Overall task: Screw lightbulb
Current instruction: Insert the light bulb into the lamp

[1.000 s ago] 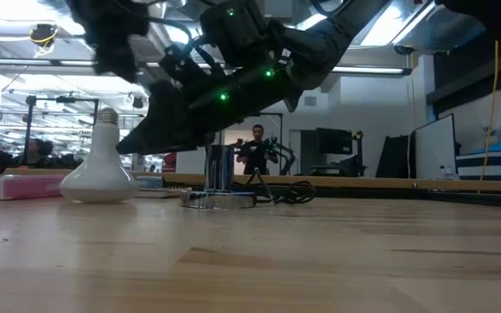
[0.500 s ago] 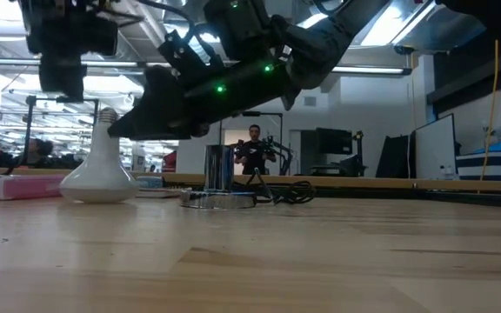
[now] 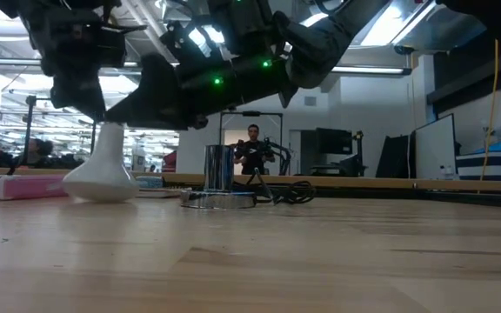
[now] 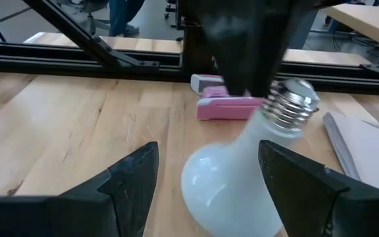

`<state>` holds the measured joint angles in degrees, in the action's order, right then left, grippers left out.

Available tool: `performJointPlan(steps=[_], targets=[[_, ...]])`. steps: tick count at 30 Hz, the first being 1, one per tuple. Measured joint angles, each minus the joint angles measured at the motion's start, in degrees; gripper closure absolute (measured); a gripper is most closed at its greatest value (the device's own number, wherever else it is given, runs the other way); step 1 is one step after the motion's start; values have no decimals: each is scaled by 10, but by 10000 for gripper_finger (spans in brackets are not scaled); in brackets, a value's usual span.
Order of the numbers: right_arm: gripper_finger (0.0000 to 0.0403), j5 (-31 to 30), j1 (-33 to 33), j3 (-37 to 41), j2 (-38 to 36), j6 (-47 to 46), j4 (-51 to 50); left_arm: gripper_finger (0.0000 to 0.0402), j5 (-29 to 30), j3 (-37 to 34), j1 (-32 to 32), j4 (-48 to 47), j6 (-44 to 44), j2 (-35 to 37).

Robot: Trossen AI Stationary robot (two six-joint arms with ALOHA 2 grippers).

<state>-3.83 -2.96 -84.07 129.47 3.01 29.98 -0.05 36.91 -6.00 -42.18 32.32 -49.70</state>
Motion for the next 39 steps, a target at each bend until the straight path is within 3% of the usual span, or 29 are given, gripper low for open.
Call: performJointPlan(steps=[10,13,15,20,27,32,39], targets=[[137,-1,0,0,0,-2,0,330,133,0,-12,119,-66,-10],[137,-1,0,0,0,-2,-1,338,142,0,-31,135,-87,-29],[137,3,0,0,0,-2,-2,344,132,0,-38,137,-88,-34],[137,-9,0,0,0,-2,-4,362,28,27,-38,131,-100,-14],[137,-16,0,0,0,-2,-15,383,-82,70,-19,-37,-70,44],[137,-15,0,0,-1,-1,-14,390,-73,35,15,-99,-10,54],[137,-10,0,0,-7,-1,-9,392,-9,-24,20,7,-11,33]])
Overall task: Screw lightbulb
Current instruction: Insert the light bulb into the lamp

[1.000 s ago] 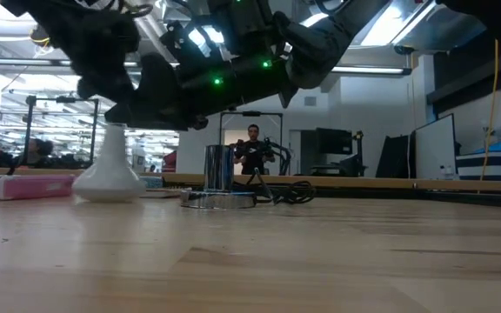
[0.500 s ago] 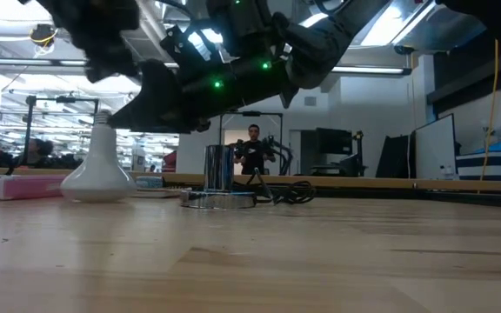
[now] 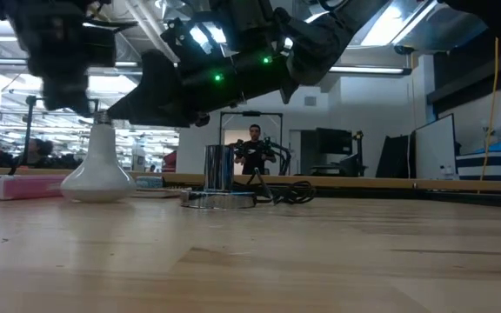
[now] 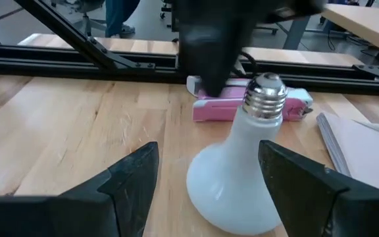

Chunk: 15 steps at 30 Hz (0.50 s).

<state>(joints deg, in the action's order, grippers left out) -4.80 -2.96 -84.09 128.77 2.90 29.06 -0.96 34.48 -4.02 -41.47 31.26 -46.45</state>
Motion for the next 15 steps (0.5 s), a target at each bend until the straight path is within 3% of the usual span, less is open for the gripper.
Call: performJointPlan(steps=[6,8,11,15], targets=[[137,4,0,0,0,0,4,392,242,4,-71,75,-48,2],[137,9,0,0,0,0,6,393,296,4,-99,82,-68,2],[137,14,0,0,0,0,6,393,307,3,-132,78,-84,2],[137,14,0,0,0,1,6,393,249,3,-144,77,-107,2]])
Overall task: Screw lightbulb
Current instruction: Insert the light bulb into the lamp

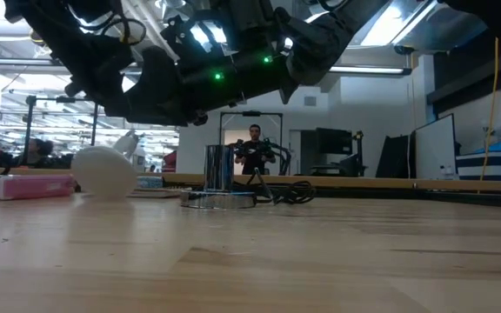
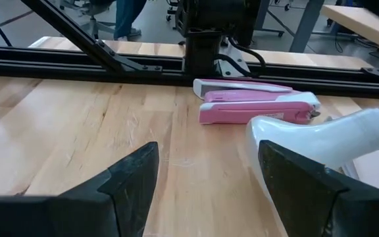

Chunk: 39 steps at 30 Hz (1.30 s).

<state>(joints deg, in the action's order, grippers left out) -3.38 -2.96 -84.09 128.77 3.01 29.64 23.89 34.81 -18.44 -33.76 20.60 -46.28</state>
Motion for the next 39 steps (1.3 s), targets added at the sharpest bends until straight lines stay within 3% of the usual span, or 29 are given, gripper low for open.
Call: performJointPlan(steps=[5,7,10,12,15,20,24,28,30,35,39], targets=[[137,0,0,0,0,3,3,393,-58,0,0,-7,-6,-2],[137,8,0,0,0,3,3,393,-123,0,-1,-43,35,-2],[137,20,0,0,0,3,3,393,-277,0,9,-128,108,-2],[137,20,0,0,0,3,3,393,-327,-1,23,-157,122,0],[137,20,0,0,0,3,3,393,-303,0,44,-192,124,1],[137,9,0,0,0,3,3,393,-152,-4,50,-158,148,1],[137,29,0,0,-3,3,2,393,-39,-37,46,-24,112,-3],[137,46,0,1,-29,6,-45,393,26,-107,32,177,-21,-14],[137,26,0,0,-39,16,-53,392,6,-133,25,223,-21,-20],[137,10,0,0,-48,44,-55,393,-139,-149,32,202,57,-19],[137,22,0,0,-49,47,-59,393,-217,-139,48,242,11,-1]])
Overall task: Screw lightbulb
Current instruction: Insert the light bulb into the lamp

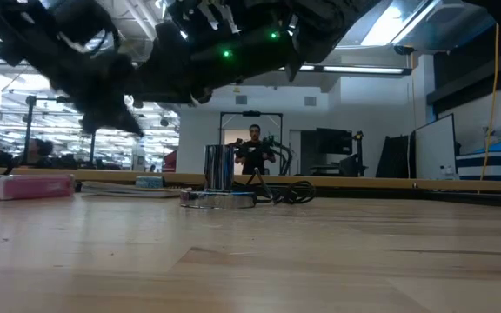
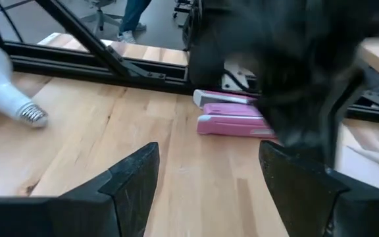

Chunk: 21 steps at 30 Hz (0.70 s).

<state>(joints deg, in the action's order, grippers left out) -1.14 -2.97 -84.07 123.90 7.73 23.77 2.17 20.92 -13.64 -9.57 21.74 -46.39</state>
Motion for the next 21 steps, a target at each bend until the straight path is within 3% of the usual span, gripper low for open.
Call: performJointPlan(steps=[4,7,14,21], targets=[[137,15,0,0,0,1,1,400,-57,44,20,7,-108,29],[137,18,0,0,-6,9,-5,400,-83,93,43,-51,-140,54],[137,22,0,0,-26,19,-47,401,-84,205,117,-313,-34,74],[137,23,0,0,-29,32,-105,401,-86,246,214,-455,48,64]])
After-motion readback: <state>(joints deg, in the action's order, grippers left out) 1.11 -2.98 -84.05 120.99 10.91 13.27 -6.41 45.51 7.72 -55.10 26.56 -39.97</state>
